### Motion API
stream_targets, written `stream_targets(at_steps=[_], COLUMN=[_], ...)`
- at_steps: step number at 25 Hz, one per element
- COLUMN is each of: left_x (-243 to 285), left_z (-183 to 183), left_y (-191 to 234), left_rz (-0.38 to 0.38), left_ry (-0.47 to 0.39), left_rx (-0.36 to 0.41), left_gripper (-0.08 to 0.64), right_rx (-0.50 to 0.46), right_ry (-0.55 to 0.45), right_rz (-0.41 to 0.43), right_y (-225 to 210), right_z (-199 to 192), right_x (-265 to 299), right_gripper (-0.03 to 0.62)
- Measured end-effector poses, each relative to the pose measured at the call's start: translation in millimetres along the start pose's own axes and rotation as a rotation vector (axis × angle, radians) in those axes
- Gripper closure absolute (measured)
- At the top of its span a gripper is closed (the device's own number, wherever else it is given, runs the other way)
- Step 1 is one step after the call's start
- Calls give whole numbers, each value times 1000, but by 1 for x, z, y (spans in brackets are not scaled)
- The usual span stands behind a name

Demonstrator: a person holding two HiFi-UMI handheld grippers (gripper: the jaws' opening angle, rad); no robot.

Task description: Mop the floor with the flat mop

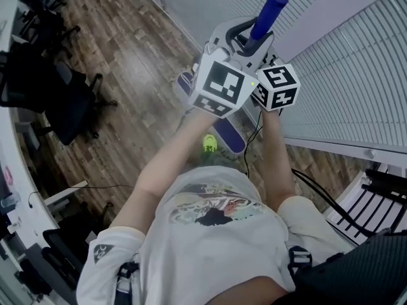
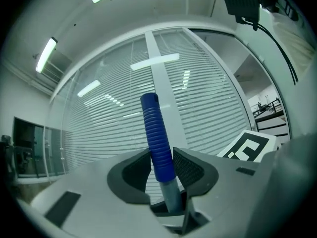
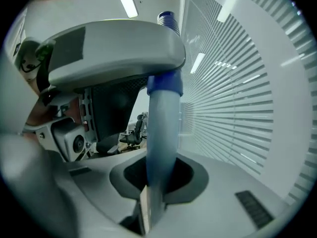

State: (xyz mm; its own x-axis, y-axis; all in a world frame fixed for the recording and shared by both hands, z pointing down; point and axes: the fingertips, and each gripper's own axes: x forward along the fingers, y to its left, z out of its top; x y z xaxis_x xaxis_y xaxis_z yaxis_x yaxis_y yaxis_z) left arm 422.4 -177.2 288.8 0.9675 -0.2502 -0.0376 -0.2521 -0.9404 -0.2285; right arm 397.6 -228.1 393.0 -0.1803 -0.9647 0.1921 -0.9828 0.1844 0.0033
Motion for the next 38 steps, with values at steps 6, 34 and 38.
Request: stream_targets(at_steps=[6, 34, 38], left_x=[-29, -290, -311], left_z=[18, -27, -28], left_y=[51, 155, 147], left_rz=[116, 484, 443], left_ry=[0, 181, 189], left_rx=[26, 47, 67], left_gripper=[436, 436, 434], right_rx=[-25, -116, -105], right_ry=[-37, -23, -45], right_rz=[88, 617, 586], right_y=[35, 328, 346], right_z=[38, 26, 24], right_x=[35, 130, 123], right_gripper=[526, 526, 526])
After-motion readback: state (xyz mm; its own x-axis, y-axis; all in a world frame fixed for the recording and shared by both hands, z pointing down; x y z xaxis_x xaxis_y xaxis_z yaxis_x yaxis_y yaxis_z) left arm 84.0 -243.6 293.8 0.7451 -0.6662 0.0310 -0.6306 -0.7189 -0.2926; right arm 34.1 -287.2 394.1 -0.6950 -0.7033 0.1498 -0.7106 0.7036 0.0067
